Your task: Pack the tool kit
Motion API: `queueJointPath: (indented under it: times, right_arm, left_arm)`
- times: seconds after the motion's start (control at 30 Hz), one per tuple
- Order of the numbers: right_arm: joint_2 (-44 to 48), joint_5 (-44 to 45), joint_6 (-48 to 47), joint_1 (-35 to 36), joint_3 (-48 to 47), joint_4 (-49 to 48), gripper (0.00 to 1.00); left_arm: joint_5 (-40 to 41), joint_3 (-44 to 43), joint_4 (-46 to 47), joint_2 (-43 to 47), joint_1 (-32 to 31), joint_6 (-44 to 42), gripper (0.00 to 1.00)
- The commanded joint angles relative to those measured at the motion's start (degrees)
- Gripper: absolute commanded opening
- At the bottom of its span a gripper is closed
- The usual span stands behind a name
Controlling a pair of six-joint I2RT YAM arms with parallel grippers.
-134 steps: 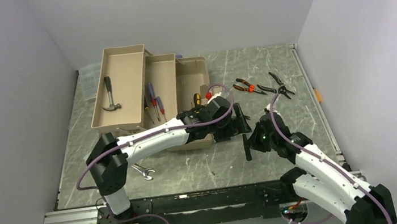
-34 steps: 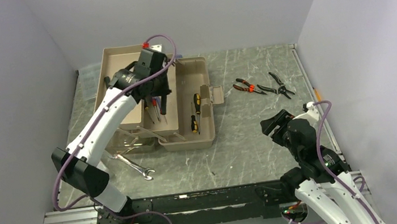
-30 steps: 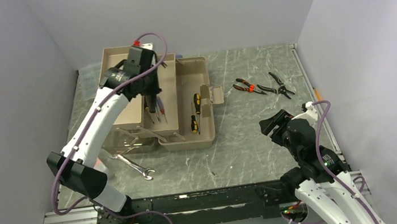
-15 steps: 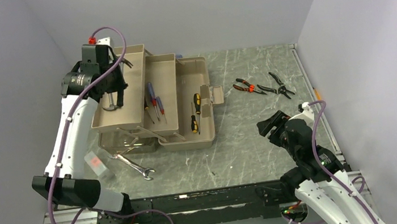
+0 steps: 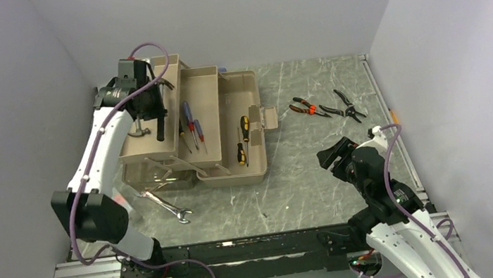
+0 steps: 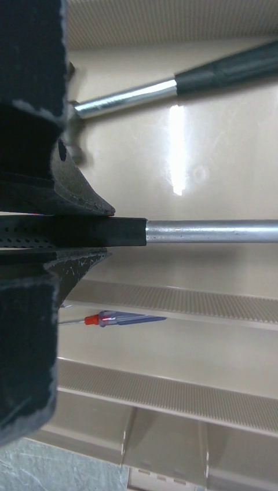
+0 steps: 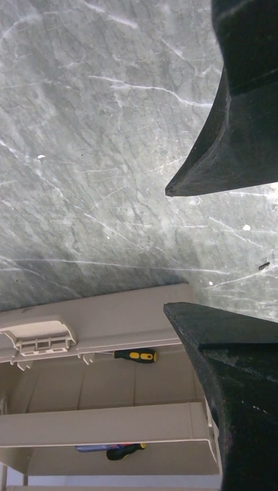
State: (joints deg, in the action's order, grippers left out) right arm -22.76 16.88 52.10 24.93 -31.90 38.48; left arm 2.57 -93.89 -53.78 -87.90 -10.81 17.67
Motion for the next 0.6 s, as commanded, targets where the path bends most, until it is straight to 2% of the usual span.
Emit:
queueJointPath:
  times: [0.0, 0.13, 0.3, 0.4, 0.5, 0.57]
  right_arm:
    - [-0.63, -0.95, -0.15, 0.08, 0.75, -3.22, 0.69]
    - [-0.23, -1.06, 0.02, -0.05, 1.37, -3.5, 0.69]
    - [0.0, -0.79, -0.14, 0.01, 1.49, -2.94, 0.69]
    - [0.15, -0.5, -0.33, 0.03, 1.34, -2.6, 0.69]
    - [0.51, -0.36, -0.31, -0.08, 1.39, -2.46, 0.69]
    - [0.54, -0.36, -0.41, 0.03, 1.42, -2.53, 0.69]
  left_arm:
    - [-1.64, -2.85, 0.16, -3.85, 0.12, -0.72, 0.06]
    - [0.67, -4.42, -2.97, -5.74, 0.17, -0.5, 0.13]
    - [-1.27, -2.97, -0.4, -4.19, 0.17, 0.1, 0.05]
    - [-2.03, -3.4, -0.44, -4.2, 0.15, 0.11, 0.05]
    - [-4.11, -4.71, -1.4, -5.34, 0.17, -0.97, 0.1]
    - [-5.24, -5.85, -2.62, -5.92, 0.17, -1.62, 0.2]
